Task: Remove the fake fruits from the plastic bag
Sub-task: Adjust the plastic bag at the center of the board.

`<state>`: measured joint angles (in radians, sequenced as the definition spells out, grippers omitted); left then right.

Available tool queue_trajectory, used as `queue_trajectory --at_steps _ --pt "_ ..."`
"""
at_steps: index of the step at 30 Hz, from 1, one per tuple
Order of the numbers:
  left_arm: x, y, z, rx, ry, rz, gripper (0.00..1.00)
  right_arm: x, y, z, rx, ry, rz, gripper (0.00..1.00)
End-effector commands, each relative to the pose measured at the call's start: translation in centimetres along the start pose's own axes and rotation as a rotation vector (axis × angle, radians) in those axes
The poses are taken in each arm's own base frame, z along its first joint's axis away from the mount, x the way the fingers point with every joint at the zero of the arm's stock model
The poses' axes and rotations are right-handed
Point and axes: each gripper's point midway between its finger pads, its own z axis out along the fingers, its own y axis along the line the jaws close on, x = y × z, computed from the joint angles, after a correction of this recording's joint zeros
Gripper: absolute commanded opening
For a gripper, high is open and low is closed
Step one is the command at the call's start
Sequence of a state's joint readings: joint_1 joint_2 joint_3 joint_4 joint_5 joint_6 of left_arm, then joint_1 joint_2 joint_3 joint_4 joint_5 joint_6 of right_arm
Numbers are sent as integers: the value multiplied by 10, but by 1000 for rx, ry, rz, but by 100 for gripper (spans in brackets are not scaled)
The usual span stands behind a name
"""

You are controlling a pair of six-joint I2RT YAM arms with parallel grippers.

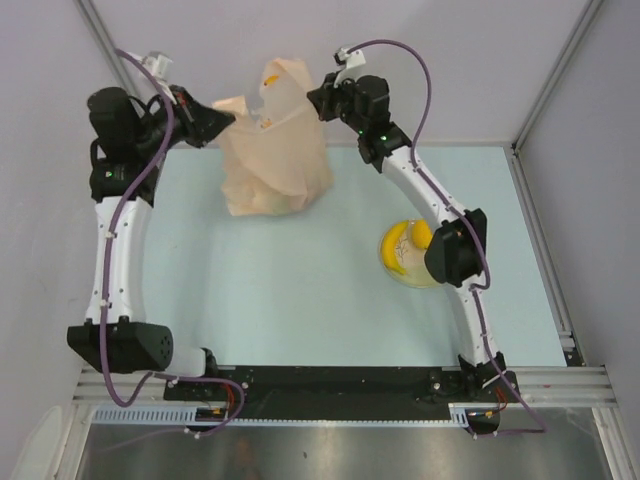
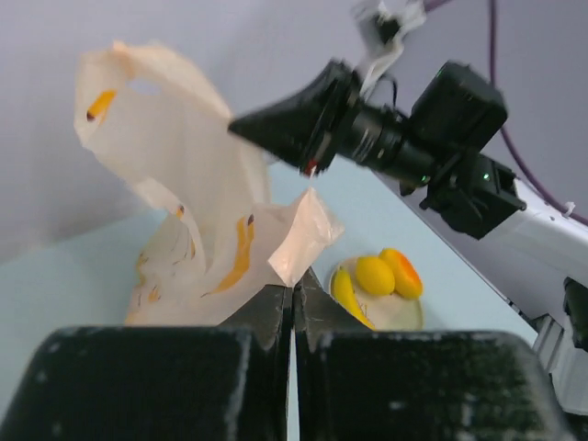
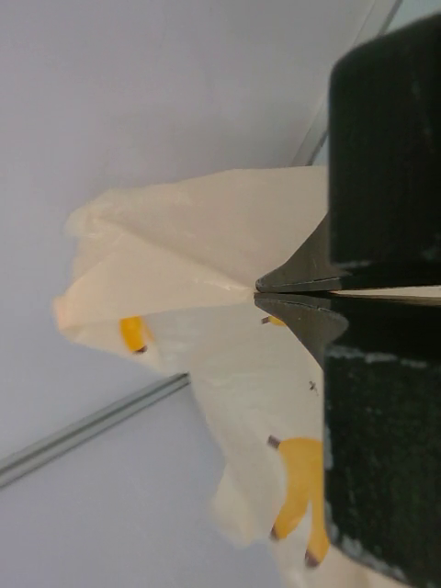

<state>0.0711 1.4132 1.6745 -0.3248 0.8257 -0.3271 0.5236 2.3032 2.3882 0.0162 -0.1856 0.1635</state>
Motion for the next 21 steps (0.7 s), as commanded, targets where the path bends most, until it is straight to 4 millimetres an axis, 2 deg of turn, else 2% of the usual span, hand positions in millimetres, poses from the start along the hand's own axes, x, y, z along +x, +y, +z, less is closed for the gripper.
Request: queue_trajectory --at_steps 1,2,3,4,5,6,7,8,9,10,11,12,13,14,15,17,19,20,21 --pt "-37 -75 -35 149 -81 121 0 -122 78 -76 -172 -216 -79 0" --pt "-23 -77 -39 150 -49 97 0 -121 81 -90 -177 -199 -75 0" --pt "9 -66 -37 140 13 35 1 -62 69 -97 -145 -72 -40 0" --pt "23 -75 -49 142 29 40 0 -44 66 -110 -129 -21 -19 0" --pt "52 -71 -53 130 91 -27 0 -57 73 -140 -122 -30 -11 0" --pt "103 -57 -55 108 178 -130 0 -22 69 -154 -100 51 12 0" --pt "128 -56 -61 108 220 -177 0 48 59 -178 -60 228 51 0" --pt "150 -63 -73 106 249 -212 0 65 61 -201 -56 285 63 0" --pt "196 -55 -77 90 326 -316 0 88 62 -218 -51 350 72 0" --pt "214 -58 -82 96 362 -368 0 145 55 -251 -15 500 102 0" --pt "233 -60 -90 85 409 -425 0 160 54 -265 -9 542 113 0" --pt "252 -59 -94 75 444 -467 0 160 56 -278 -10 551 115 0" --pt "257 -58 -97 72 453 -444 0 171 55 -291 -6 601 111 0" --pt "261 -58 -100 70 464 -437 0 171 61 -296 -46 609 112 6" --pt "261 -57 -101 63 460 -405 0 159 64 -297 -70 581 99 30" --pt "263 -57 -103 64 473 -398 0 124 74 -288 -118 495 59 53" --pt "262 -59 -102 78 474 -395 0 88 92 -279 -199 403 25 59" --pt "262 -59 -102 77 473 -396 0 59 105 -271 -241 338 0 61" --pt "259 -60 -103 79 468 -387 0 45 114 -267 -264 296 -17 61"
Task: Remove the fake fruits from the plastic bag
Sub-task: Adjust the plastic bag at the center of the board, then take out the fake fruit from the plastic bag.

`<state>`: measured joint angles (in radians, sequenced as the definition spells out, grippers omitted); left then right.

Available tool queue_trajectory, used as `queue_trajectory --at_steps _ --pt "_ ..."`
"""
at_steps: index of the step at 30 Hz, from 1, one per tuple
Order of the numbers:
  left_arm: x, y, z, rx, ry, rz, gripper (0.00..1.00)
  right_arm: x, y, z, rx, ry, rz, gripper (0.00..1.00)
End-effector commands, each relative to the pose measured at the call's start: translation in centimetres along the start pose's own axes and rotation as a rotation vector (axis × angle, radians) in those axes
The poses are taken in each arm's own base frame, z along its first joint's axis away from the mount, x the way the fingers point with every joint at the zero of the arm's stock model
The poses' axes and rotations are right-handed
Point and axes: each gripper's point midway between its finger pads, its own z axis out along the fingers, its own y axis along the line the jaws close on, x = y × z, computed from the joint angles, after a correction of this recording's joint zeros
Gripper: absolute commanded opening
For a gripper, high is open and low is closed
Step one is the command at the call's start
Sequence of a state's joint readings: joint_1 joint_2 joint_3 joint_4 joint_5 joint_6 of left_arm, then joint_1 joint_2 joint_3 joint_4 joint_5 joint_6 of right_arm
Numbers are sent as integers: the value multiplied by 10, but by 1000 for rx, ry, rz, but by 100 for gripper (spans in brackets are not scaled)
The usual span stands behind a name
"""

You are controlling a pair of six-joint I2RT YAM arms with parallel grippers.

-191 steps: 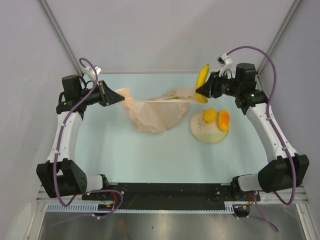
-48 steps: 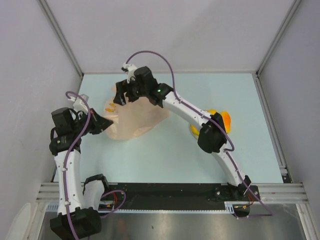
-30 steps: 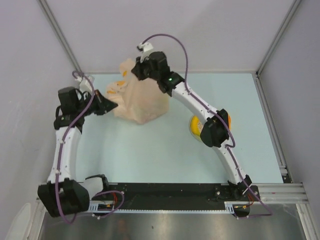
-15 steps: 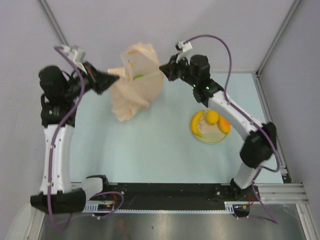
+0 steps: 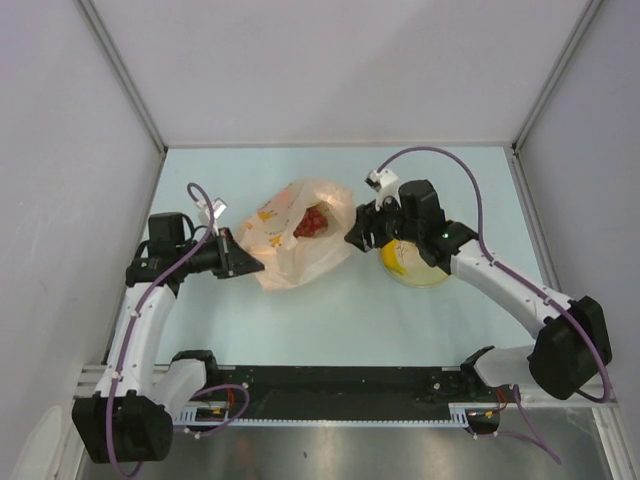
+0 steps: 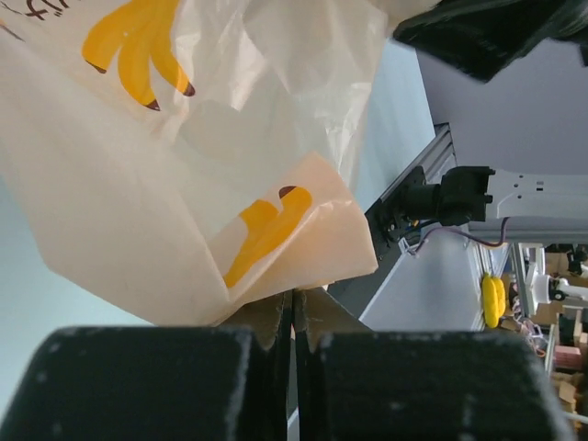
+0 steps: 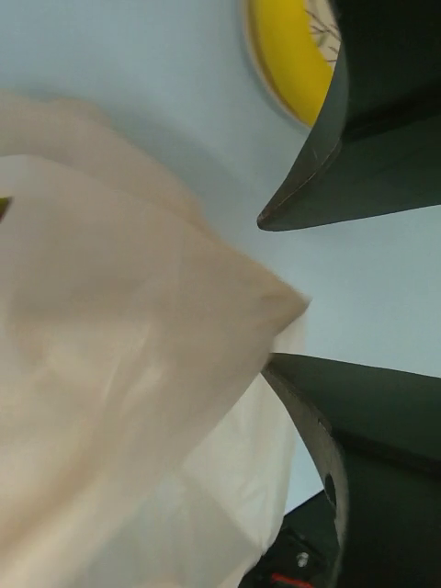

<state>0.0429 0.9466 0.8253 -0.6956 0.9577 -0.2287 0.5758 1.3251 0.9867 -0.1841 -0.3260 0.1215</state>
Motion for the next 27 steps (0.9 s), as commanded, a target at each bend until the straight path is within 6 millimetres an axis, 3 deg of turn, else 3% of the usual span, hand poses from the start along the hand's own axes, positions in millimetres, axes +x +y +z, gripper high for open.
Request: queue_trajectory --at_steps 1,4,5,7,9,10,13,16,18,19,20,22,23,25,26,27 --pt "-7 -20 -9 44 -21 113 0 -124 81 -45 -199 -345 -223 61" --pt "-5 -22 -13 30 -25 139 0 -149 113 -49 -241 -440 -297 61" --pt "-7 -24 -15 26 -30 151 0 -147 129 -47 -275 -447 -337 61" --pt "-8 -26 -17 14 -35 169 0 -143 141 -36 -319 -445 -381 57" --pt "-15 -31 -20 13 -54 196 0 -130 151 -22 -359 -412 -426 43" --pt "-19 -33 -22 10 -61 205 0 -120 149 -8 -371 -373 -426 34" --pt "-26 -42 -29 3 -77 246 0 -89 135 28 -356 -266 -445 22" --pt "-28 -52 -37 2 -76 289 0 -74 107 68 -240 -215 -422 17" --pt "-25 -56 -41 0 -66 320 0 -79 87 90 -156 -240 -376 13" --pt "-23 -58 -42 -1 -61 317 0 -84 80 100 -122 -256 -367 12" --pt "-22 -57 -44 -11 -62 360 0 -75 68 123 -88 -251 -358 14" --pt "-20 -56 -47 -28 -64 371 0 -70 60 141 -47 -256 -418 22" --pt "-25 -57 -52 -60 -88 397 0 -55 56 151 -43 -214 -463 22" --pt "-33 -59 -60 -110 -121 431 0 -34 65 149 -83 -136 -498 20" --pt "-43 -63 -69 -144 -156 468 0 -1 65 142 -123 -7 -467 20" --pt "-52 -60 -76 -213 -192 492 0 5 76 126 -178 19 -440 19"
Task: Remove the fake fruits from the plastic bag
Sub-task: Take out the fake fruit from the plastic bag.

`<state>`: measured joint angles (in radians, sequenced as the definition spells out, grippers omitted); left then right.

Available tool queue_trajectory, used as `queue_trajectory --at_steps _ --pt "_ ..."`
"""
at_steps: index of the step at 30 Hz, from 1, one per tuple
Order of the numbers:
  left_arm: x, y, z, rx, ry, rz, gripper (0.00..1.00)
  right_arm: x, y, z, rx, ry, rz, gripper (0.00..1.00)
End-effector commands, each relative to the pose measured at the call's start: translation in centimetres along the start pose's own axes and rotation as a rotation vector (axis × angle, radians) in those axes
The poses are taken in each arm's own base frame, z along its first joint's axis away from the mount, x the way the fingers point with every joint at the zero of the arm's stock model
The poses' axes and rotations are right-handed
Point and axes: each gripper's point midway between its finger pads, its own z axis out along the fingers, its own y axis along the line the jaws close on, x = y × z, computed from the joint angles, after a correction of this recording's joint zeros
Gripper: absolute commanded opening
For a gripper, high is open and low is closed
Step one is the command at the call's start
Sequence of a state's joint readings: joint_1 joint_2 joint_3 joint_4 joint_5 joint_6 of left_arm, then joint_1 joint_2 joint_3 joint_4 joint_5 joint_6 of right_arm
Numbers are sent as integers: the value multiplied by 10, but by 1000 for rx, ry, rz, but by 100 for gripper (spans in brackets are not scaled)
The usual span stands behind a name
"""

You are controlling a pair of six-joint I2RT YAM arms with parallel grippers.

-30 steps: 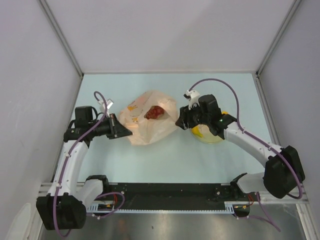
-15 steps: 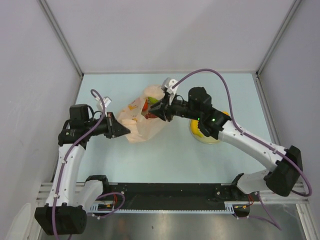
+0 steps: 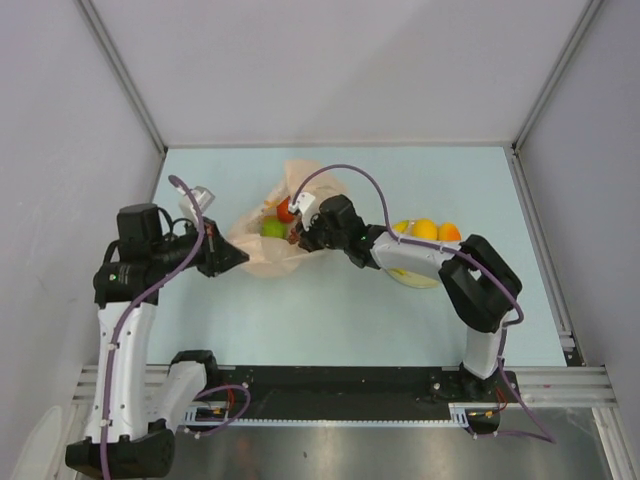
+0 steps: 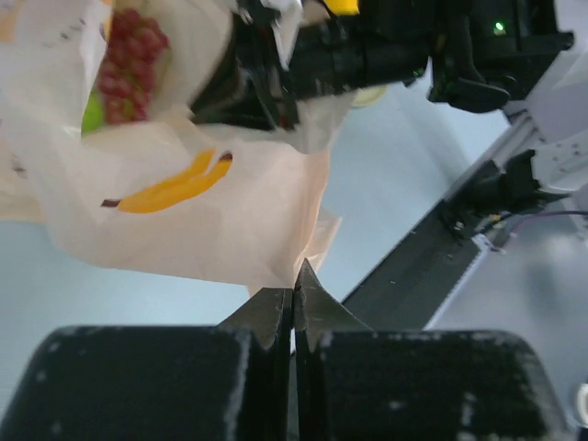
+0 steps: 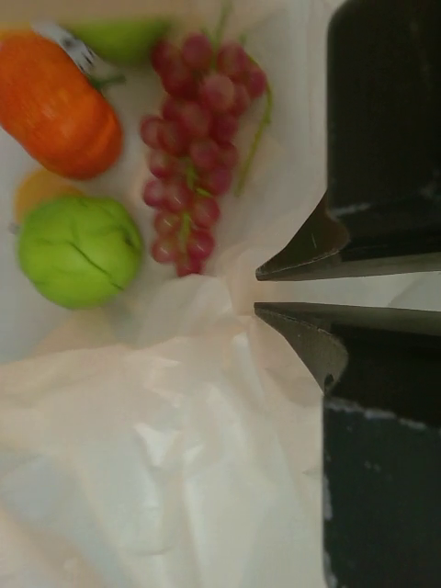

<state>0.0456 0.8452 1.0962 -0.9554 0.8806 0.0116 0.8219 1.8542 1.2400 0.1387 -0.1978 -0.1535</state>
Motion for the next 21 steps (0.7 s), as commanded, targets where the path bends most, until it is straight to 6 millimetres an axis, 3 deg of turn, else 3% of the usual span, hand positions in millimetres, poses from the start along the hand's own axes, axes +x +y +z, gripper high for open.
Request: queue_trajectory --at_steps 1,2,4,6,10,12,15,16,17,19,21 --pt "-37 5 -30 -186 -110 191 0 -9 36 -34 -108 33 43 19" --pt "-47 4 -38 -222 -134 256 0 20 43 -44 -126 107 84 19" --pt "-52 6 -47 -274 -146 301 0 16 50 -56 -156 100 77 18" --pt "-44 -7 -45 -197 -126 332 0 12 43 -51 -135 78 55 18" --pt "5 -5 -22 -62 -15 207 0 -17 12 -24 -24 -48 43 20" --pt "2 2 -20 -93 -41 206 0 -36 -1 -15 40 -90 27 24" --pt "6 5 -11 -52 -19 175 0 -37 -31 1 171 -99 69 43" --pt "7 4 -9 -38 -13 161 0 -49 -40 5 198 -123 81 52" --pt "7 6 -8 -36 -13 156 0 -38 -46 16 211 -98 99 55" --pt "8 7 -6 -32 -13 151 0 -42 -65 21 265 -105 126 66" --pt "9 6 -6 -29 -6 144 0 -33 -79 30 310 -83 147 75"
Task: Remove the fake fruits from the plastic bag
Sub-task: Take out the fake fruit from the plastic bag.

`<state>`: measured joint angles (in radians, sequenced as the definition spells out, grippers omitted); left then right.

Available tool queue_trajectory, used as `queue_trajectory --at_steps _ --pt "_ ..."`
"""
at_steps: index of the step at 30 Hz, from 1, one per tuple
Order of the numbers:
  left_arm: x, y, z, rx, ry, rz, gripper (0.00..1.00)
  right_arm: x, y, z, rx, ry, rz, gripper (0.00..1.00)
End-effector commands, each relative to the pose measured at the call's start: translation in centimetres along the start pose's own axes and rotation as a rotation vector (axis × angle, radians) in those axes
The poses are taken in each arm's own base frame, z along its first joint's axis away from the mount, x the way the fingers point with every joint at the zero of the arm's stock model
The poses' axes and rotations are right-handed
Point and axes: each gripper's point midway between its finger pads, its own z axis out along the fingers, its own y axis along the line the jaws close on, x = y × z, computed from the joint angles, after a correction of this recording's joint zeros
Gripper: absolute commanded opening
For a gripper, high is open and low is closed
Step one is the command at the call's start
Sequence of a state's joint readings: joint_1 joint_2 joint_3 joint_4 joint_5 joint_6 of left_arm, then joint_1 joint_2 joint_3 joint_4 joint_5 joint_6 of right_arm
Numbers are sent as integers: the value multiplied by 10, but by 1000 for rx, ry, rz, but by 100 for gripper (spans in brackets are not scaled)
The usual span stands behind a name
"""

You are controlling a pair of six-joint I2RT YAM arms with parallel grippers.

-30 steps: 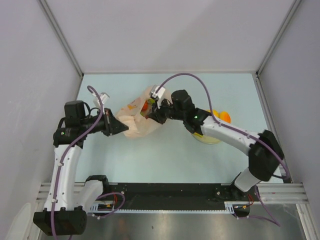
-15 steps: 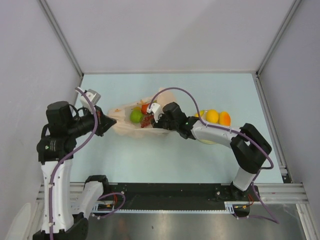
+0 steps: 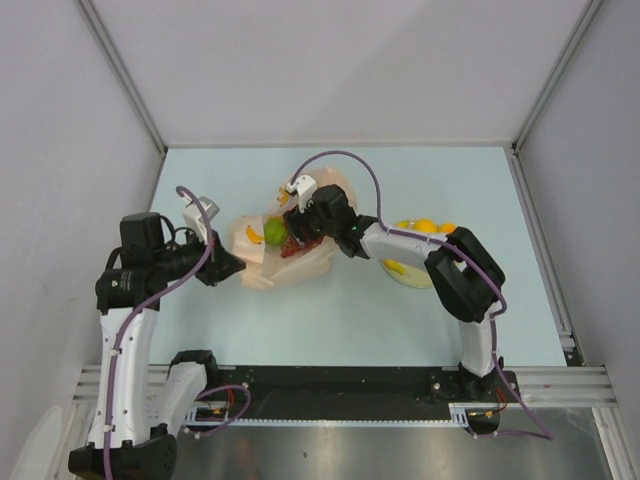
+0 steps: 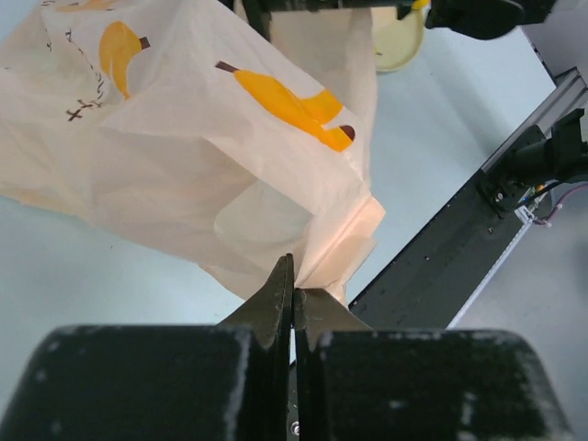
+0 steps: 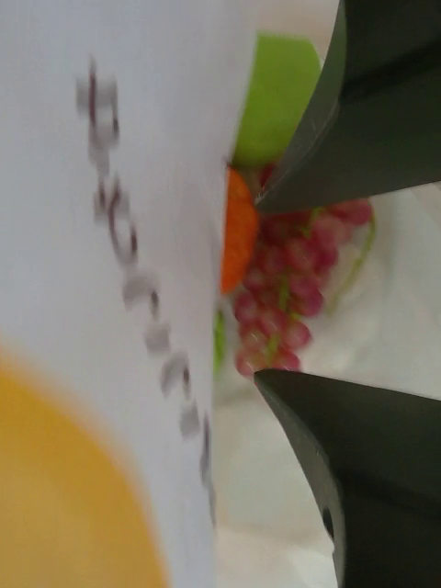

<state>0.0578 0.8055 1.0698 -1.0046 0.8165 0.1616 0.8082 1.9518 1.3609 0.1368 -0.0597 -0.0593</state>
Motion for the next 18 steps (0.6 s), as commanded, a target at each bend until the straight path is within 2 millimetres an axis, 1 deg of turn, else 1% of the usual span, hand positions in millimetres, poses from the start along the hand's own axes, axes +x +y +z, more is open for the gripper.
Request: queue_trajectory --at_steps 1,2,3,4,5,6,7,8,9,10,11,12,14,15,16,18 --pt "-6 -7 -1 42 -27 27 0 -30 -43 18 160 -80 62 77" --pt "-4 -8 -1 47 -19 21 0 -22 -47 24 170 -66 68 80" --pt "-3 -9 -2 49 -14 17 0 -21 -50 27 182 -64 73 84" --pt "-3 -11 -3 55 -15 22 0 -20 -54 30 195 -60 92 85" --pt "-2 -13 -3 60 -8 13 0 -24 -56 32 202 -70 100 87" --pt "-1 -15 -4 70 -6 10 0 -18 -58 38 204 -57 105 89" --pt "0 -17 -4 81 0 6 0 -12 -58 42 204 -43 110 90" --pt "1 -18 -5 83 1 -1 0 -19 -56 46 193 -54 111 90" --pt "1 -19 -4 91 2 -8 0 -9 -56 53 189 -35 118 90" --pt "3 -18 -2 97 10 -22 0 -7 -54 56 184 -29 128 90" --pt "3 -17 -1 101 15 -31 0 -12 -54 60 181 -40 136 90" --pt "3 -16 0 103 17 -35 0 -2 -54 68 180 -23 141 91" --pt "2 -14 2 102 21 -31 0 2 -52 75 157 -17 138 92" --pt "1 -13 3 100 21 -30 0 -1 -50 78 151 -21 132 93" --pt "2 -13 3 100 22 -32 0 9 -50 84 151 -1 131 94" --pt "2 -12 4 99 24 -35 0 14 -53 86 159 14 122 94"
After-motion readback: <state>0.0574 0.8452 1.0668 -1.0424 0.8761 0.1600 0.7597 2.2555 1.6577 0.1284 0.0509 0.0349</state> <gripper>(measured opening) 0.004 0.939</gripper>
